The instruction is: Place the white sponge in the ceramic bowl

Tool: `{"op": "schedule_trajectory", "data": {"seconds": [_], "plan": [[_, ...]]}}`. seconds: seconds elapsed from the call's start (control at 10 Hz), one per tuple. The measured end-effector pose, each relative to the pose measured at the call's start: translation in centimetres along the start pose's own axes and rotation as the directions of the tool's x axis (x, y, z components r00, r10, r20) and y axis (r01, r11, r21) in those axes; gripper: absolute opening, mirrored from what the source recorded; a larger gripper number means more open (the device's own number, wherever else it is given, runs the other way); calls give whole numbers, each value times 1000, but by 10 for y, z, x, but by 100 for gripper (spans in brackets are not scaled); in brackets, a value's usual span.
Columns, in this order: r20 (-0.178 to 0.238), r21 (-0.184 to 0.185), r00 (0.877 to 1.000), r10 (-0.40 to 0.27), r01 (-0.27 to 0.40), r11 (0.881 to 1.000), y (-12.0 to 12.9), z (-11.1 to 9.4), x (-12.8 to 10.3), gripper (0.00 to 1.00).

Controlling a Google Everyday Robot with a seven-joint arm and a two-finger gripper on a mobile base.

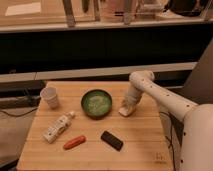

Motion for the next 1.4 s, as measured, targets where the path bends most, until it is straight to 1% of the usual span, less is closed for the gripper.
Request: {"op": "schedule_trajectory", "data": {"seconds": [0.4, 0.8, 1.4], "plan": [[6, -2, 1000, -5, 5, 1000, 1, 0, -2, 0], [12, 4, 1000, -8, 8, 1000, -1, -2, -2, 0], [11, 30, 1000, -20, 20, 999, -12, -12, -8, 0]]}}
